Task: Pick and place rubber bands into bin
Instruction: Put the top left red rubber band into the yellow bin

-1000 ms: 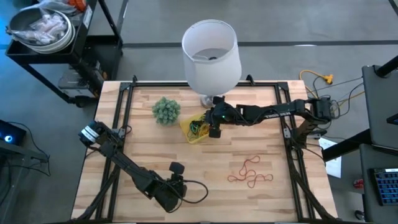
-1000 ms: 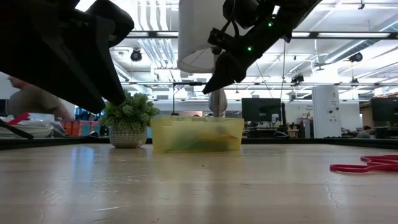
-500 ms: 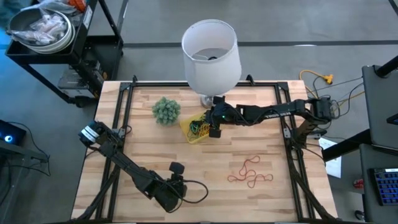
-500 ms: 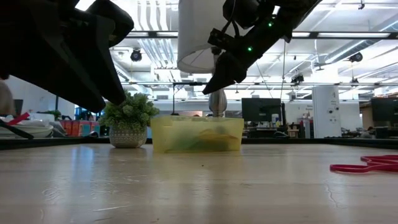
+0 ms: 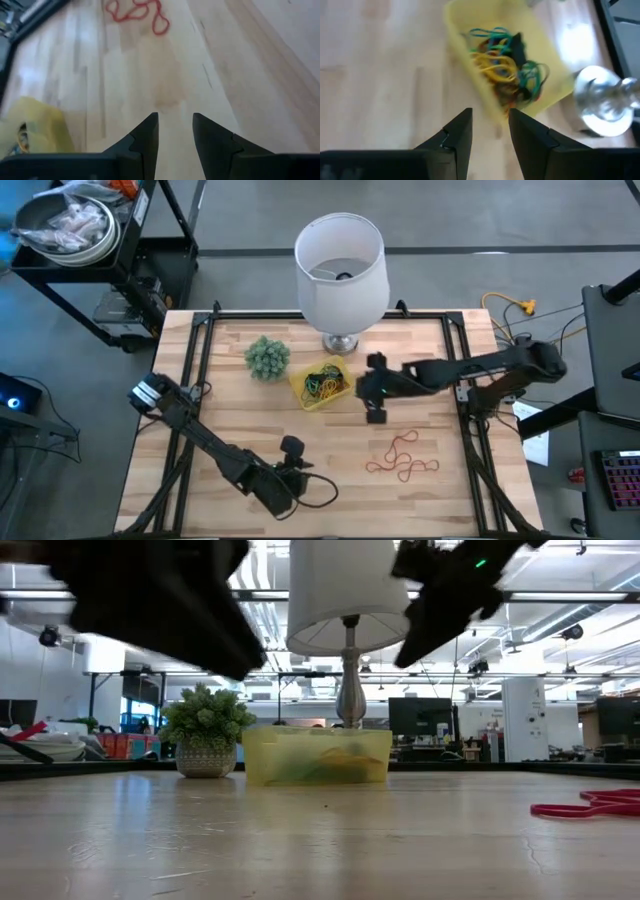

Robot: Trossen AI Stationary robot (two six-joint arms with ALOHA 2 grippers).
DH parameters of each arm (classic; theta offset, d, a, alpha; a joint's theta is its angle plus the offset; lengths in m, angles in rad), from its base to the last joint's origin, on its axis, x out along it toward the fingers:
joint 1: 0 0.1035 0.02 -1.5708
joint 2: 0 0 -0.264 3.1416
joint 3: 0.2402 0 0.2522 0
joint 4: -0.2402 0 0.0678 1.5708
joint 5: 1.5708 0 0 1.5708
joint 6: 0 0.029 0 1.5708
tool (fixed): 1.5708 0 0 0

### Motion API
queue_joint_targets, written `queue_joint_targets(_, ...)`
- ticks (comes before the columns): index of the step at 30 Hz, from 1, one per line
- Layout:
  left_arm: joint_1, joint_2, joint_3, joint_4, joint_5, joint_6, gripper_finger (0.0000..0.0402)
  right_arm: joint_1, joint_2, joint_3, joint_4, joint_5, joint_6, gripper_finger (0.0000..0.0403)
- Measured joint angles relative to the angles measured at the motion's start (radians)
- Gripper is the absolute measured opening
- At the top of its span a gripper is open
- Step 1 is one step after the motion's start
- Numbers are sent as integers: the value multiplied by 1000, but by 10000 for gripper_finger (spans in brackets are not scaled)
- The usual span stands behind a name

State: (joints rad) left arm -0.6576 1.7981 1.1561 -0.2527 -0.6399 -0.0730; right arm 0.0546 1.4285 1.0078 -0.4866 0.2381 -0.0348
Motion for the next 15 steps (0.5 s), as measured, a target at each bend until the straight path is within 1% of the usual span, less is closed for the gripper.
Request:
queue_joint_targets(3,31,0,0,56,0,67,105,73,-76,-40,-35,5,74,118)
queue_joint_targets(6,65,0,0,124,6,147,105,159,-151,-98,-38,41,158,114)
queue_joint_targets(7,78,0,0,152,25,174,105,190,-175,-118,-39,58,188,113)
queue_joint_targets(9,107,0,0,196,75,219,105,255,-223,-164,-37,93,253,111)
queue_joint_targets(15,197,10,5,312,280,301,105,450,-326,-311,-33,201,474,109)
